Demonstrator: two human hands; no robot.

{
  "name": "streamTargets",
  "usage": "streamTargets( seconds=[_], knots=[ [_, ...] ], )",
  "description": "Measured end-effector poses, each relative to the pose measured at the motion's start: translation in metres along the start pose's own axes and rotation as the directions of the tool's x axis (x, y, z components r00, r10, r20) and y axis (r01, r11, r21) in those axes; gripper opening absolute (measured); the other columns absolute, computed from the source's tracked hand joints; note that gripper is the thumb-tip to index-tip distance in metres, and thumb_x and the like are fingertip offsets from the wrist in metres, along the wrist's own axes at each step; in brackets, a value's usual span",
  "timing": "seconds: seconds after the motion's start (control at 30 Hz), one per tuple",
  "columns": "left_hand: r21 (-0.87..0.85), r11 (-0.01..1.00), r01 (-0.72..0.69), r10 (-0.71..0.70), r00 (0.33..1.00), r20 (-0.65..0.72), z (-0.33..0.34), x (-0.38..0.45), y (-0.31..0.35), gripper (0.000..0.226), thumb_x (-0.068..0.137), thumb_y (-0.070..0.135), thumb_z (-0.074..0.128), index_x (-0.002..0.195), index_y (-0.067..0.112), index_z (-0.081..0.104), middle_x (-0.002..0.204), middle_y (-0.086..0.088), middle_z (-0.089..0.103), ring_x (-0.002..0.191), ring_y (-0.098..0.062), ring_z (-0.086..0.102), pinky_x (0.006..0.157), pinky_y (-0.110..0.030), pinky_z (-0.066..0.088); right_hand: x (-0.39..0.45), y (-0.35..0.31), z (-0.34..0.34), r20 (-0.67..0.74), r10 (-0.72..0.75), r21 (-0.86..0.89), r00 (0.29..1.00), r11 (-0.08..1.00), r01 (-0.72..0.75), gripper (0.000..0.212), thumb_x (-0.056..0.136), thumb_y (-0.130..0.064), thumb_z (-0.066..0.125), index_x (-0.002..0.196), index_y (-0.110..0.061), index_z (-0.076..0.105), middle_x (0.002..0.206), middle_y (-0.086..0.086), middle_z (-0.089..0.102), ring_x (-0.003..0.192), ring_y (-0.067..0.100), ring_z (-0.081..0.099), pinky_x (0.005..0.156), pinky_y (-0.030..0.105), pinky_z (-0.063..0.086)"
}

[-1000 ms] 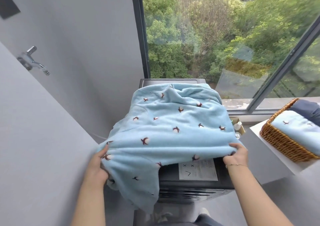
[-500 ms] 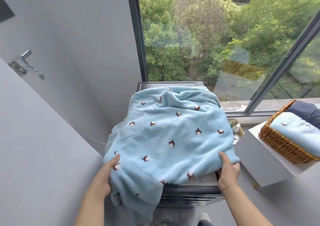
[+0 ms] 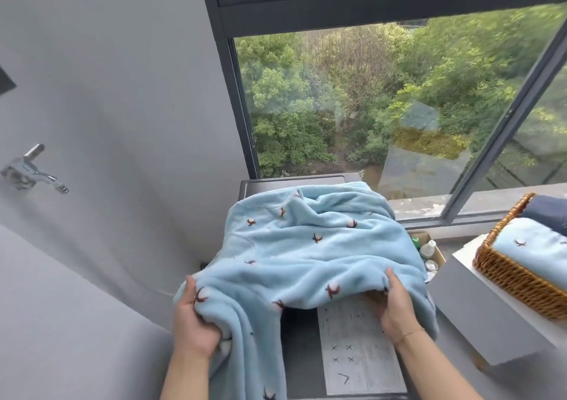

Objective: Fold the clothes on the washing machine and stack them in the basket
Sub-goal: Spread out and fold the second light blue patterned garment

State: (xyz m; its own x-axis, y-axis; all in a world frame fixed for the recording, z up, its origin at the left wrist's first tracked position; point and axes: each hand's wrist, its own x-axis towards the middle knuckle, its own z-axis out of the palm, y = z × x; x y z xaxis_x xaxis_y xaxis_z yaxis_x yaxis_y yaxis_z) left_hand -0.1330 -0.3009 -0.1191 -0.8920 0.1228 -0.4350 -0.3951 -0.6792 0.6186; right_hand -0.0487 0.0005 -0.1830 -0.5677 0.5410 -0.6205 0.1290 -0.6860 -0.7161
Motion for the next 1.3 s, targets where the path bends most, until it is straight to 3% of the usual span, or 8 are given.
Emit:
streamTargets(
  seconds=[0.17, 0.3, 0.47, 0.67, 0.73, 0.87, 1.03, 1.3],
  knots=[
    [-0.216, 0.965, -0.146, 0.155, 0.988, 0.024, 0.047, 0.062, 0.019, 0.024, 0.067, 0.036, 0.075, 0.057, 0.018, 0.064, 0.055, 0.007, 0.058, 0.049, -0.003, 0.058, 0.051, -0.012, 0.049, 0.033, -0.069, 0.043, 0.203, 0.113, 0.187, 0.973, 0.970, -0.152, 0.048, 0.100, -0.039, 0.038, 0.127, 0.000, 0.051, 0.106, 0.019, 0.070, 0.109, 0.032, 0.057, 0.104, 0.050, 0.040],
    [-0.324, 0.920, -0.220, 0.303, 0.924, 0.233, 0.121, 0.087, 0.080, 0.038, 0.035, 0.019, 0.094, 0.059, 0.011, 0.065, 0.057, 0.000, 0.064, 0.054, -0.009, 0.064, 0.056, -0.015, 0.052, 0.050, -0.185, 0.113, 0.430, -0.043, 0.315, 0.902, 0.943, -0.106, 0.042, 0.099, -0.031, 0.044, 0.124, 0.001, 0.052, 0.098, 0.017, 0.069, 0.087, 0.023, 0.068, 0.072, 0.035, 0.060],
    [-0.320, 0.903, -0.285, 0.378, 0.881, 0.283, 0.159, 0.089, 0.137, 0.054, 0.102, 0.038, 0.035, 0.106, -0.010, 0.061, 0.108, -0.030, 0.063, 0.112, -0.037, 0.057, 0.106, -0.039, 0.035, 0.014, -0.265, 0.178, 0.486, -0.357, 0.460, 0.798, 0.881, 0.114, 0.048, 0.094, -0.029, 0.051, 0.132, 0.002, 0.050, 0.100, 0.011, 0.067, 0.087, 0.019, 0.067, 0.073, 0.029, 0.058],
    [-0.231, 0.957, -0.177, 0.260, 0.875, 0.408, 0.138, 0.071, 0.123, 0.069, 0.103, 0.047, 0.014, 0.138, -0.003, 0.044, 0.144, -0.026, 0.042, 0.141, -0.032, 0.031, 0.120, -0.039, 0.009, -0.020, -0.232, 0.138, 0.271, -0.465, 0.306, 0.843, 0.872, 0.383, 0.023, 0.091, -0.033, 0.055, 0.100, -0.015, 0.066, 0.084, 0.001, 0.067, 0.075, 0.016, 0.063, 0.062, 0.027, 0.048],
    [-0.118, 0.993, -0.028, 0.076, 0.904, 0.421, 0.114, 0.063, 0.098, 0.057, 0.104, 0.043, 0.022, 0.135, 0.007, 0.054, 0.139, -0.018, 0.051, 0.130, -0.027, 0.049, 0.111, -0.044, 0.036, -0.007, -0.194, 0.106, 0.069, -0.410, 0.252, 0.909, 0.889, 0.382, 0.013, 0.088, -0.029, 0.060, 0.093, -0.019, 0.065, 0.087, -0.001, 0.068, 0.071, 0.014, 0.063, 0.059, 0.026, 0.048],
    [0.471, 0.882, 0.002, -0.017, 0.999, 0.028, 0.056, 0.026, 0.015, 0.023, 0.076, 0.012, 0.064, 0.096, 0.000, 0.068, 0.086, -0.016, 0.069, 0.088, -0.027, 0.066, 0.066, -0.023, 0.056, 0.028, -0.096, 0.039, -0.211, -0.092, 0.187, 0.973, 0.973, 0.133, 0.026, 0.089, -0.017, 0.058, 0.113, -0.007, 0.058, 0.111, 0.007, 0.063, 0.080, 0.021, 0.060, 0.068, 0.032, 0.048],
    [0.427, 0.821, 0.378, -0.298, 0.923, -0.244, -0.015, -0.007, -0.029, 0.033, 0.095, 0.023, 0.054, 0.112, -0.005, 0.059, 0.113, -0.023, 0.063, 0.080, -0.029, 0.066, 0.067, -0.035, 0.055, 0.027, -0.009, -0.012, -0.297, 0.072, 0.171, 0.952, 0.985, -0.021, 0.039, 0.088, -0.005, 0.058, 0.126, 0.002, 0.054, 0.105, 0.013, 0.061, 0.070, 0.020, 0.056, 0.060, 0.032, 0.046],
    [0.423, 0.900, 0.103, -0.065, 0.992, -0.105, 0.001, -0.023, 0.008, 0.034, 0.090, 0.034, 0.058, 0.120, 0.018, 0.062, 0.108, -0.007, 0.072, 0.092, -0.023, 0.070, 0.075, -0.037, 0.055, 0.011, -0.031, -0.018, -0.291, -0.291, 0.264, 0.911, 0.891, 0.369, 0.054, 0.085, 0.013, 0.043, 0.122, -0.025, 0.055, 0.121, 0.004, 0.061, 0.097, 0.020, 0.062, 0.071, 0.024, 0.057]
  ],
)
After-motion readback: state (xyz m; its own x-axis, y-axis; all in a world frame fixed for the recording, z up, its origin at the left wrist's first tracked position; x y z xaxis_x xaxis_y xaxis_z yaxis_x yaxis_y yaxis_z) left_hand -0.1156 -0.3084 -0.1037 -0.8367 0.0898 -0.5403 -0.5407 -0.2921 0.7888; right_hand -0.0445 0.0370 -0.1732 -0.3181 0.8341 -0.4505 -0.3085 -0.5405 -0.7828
